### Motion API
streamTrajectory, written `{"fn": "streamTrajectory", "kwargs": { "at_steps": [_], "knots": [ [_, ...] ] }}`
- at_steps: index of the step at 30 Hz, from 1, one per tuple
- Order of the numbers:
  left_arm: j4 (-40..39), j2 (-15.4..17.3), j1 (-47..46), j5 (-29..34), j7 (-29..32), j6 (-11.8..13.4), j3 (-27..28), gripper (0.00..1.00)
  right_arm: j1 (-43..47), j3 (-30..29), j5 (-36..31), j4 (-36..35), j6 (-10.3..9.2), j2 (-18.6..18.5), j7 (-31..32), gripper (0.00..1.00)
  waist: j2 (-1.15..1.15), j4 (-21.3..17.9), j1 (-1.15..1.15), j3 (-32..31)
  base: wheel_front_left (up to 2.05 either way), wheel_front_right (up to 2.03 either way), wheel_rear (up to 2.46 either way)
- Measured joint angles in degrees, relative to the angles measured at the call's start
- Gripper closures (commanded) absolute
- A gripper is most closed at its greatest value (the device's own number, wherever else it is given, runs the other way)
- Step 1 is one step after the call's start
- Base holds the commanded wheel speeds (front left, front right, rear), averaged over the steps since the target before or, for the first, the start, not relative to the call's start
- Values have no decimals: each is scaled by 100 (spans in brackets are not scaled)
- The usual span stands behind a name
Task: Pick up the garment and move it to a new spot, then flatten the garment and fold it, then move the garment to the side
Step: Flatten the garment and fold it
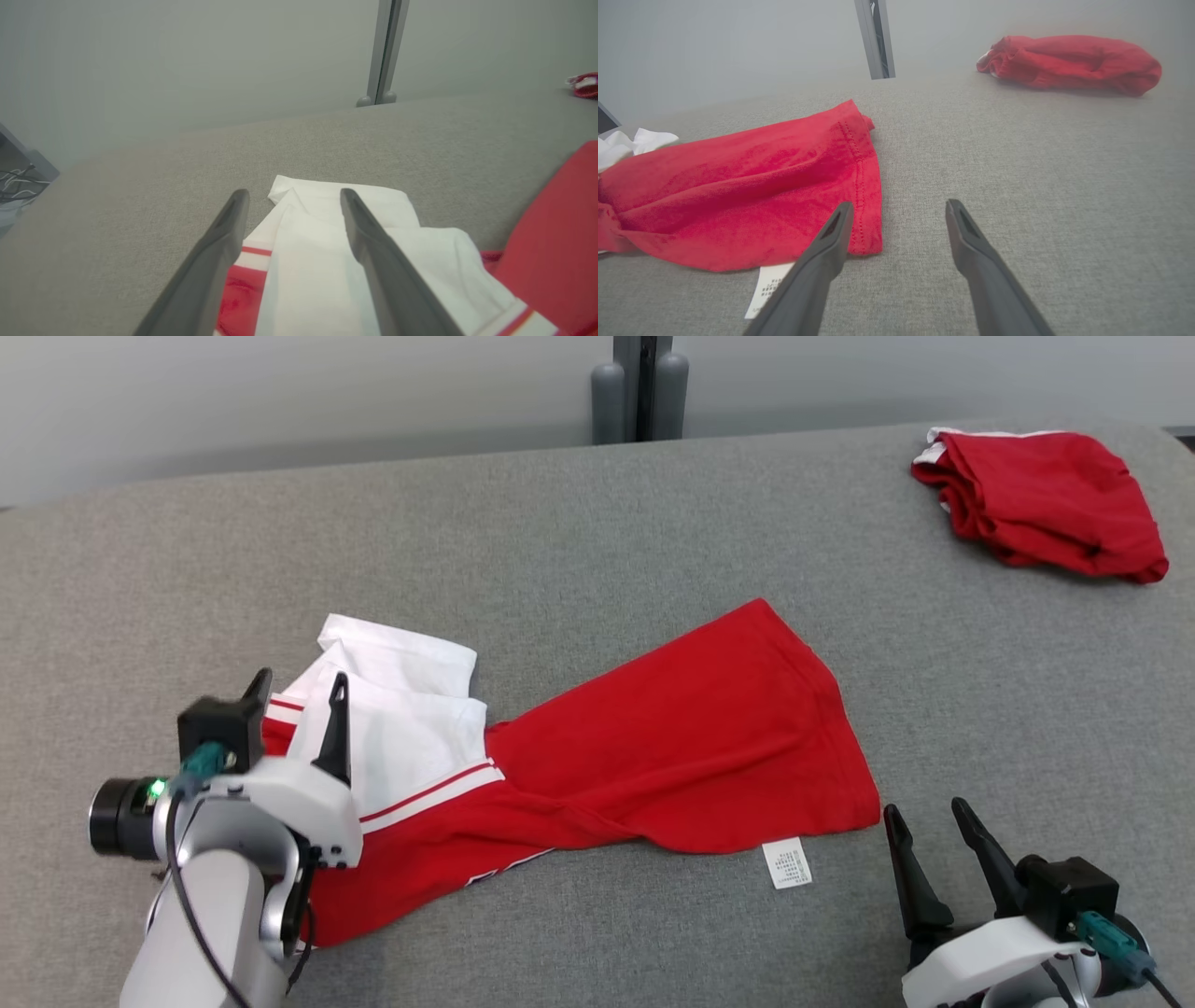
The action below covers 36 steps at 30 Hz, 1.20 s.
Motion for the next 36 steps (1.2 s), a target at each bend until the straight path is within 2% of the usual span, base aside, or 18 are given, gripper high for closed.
{"fn": "streamTrajectory", "kwargs": {
  "at_steps": [7, 12, 17, 18, 19, 20, 21, 26, 36],
  "knots": [
    [588, 143, -849, 82, 901, -13, -129, 0, -186, 26, -15, -46, 0, -33, 0, 0, 0, -83, 0, 330, 0, 0, 0],
    [806, 264, -1114, 125, 1441, 27, -179, 0, -257, 11, -32, -91, 0, 21, 0, 0, 0, -174, 0, 533, 0, 0, 0],
    [834, 365, -1195, 131, 1691, 54, -190, 0, -307, -7, -32, -115, 0, 81, 0, 0, 0, -255, 0, 692, 0, 0, 0],
    [820, 370, -1195, 130, 1724, 54, -194, 18, -317, -13, -32, -120, 0, 86, 0, 0, 0, -264, 0, 715, 0, 0, 0],
    [812, 383, -1195, 123, 1745, 53, -199, 51, -319, -19, -33, -121, 0, 92, 0, 0, 0, -270, 0, 731, 0, 0, 0],
    [808, 400, -1194, 120, 1802, 49, -203, 70, -322, -25, -33, -120, 0, 100, 0, 0, 0, -273, 0, 743, 0, 0, 0],
    [808, 414, -1190, 103, 1845, 23, -211, 98, -331, -30, -41, -120, 0, 107, 0, 0, 0, -276, 0, 751, 0, 0, 0],
    [714, 444, -1164, 80, 1930, 20, -258, 100, -367, -63, -48, -126, 0, 127, 0, 0, 0, -267, 0, 763, 0, 0, 0],
    [-181, 420, -758, 19, 1362, 114, -265, 100, -366, -83, -111, -145, 0, 146, 0, 0, 0, -130, 0, 694, 0, 0, 0]
  ]
}}
